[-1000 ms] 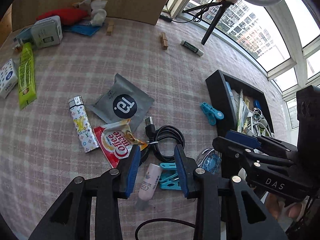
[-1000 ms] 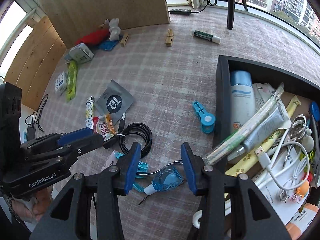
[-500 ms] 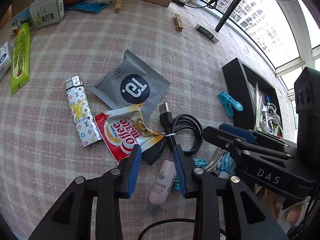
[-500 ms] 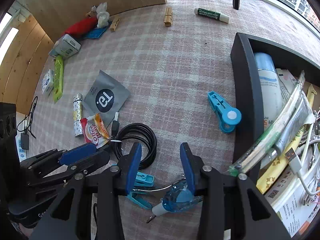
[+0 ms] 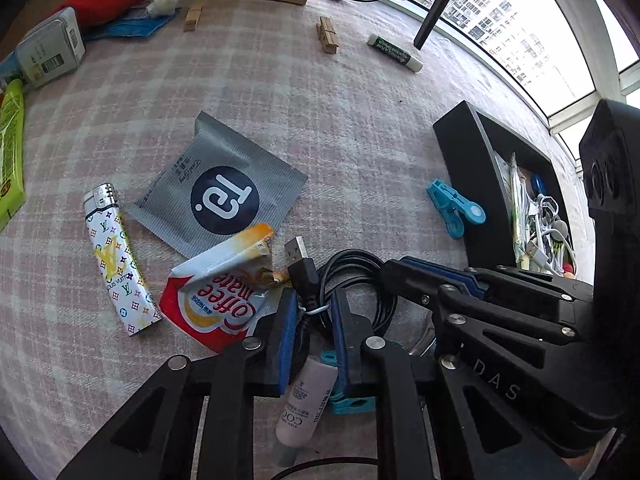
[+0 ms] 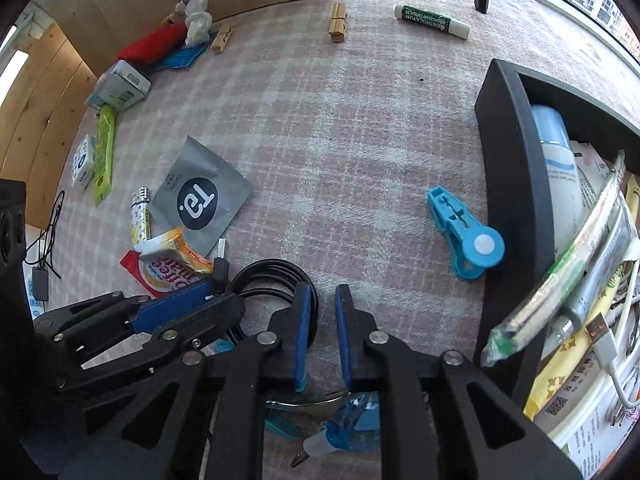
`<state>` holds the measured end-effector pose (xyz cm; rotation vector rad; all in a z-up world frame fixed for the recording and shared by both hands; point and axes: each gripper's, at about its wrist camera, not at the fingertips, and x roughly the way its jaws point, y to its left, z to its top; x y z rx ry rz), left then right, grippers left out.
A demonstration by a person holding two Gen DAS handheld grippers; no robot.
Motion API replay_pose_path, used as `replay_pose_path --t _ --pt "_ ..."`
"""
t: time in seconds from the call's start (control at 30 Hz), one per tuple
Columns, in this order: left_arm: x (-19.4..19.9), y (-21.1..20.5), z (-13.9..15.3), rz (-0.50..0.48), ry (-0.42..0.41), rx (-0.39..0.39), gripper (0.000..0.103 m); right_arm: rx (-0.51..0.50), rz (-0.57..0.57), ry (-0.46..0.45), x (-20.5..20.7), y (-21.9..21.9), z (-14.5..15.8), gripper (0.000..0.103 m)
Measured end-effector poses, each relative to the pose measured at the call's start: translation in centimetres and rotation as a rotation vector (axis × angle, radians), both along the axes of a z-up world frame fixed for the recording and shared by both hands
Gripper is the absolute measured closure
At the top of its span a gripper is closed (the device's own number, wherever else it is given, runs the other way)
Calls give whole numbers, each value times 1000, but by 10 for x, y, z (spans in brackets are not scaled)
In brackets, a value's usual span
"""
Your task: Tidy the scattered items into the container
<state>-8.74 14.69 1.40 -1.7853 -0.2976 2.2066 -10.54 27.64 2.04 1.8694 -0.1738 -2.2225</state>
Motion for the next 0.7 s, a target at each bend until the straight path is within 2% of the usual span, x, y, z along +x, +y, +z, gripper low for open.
replay_pose_path --t 0.27,0.37,0.47,0.7 --pt "1 -1 0 -3 20 8 88 -4 17 -22 -1 -5 -2 96" --pt "4 -8 0 8 21 24 88 -48 -2 -46 2 5 -2 95" --pt "4 -15 -1 24 6 57 88 -124 -10 -78 10 16 -3 86" --pt "6 -18 1 24 6 62 89 -121 -24 -51 15 18 -2 86"
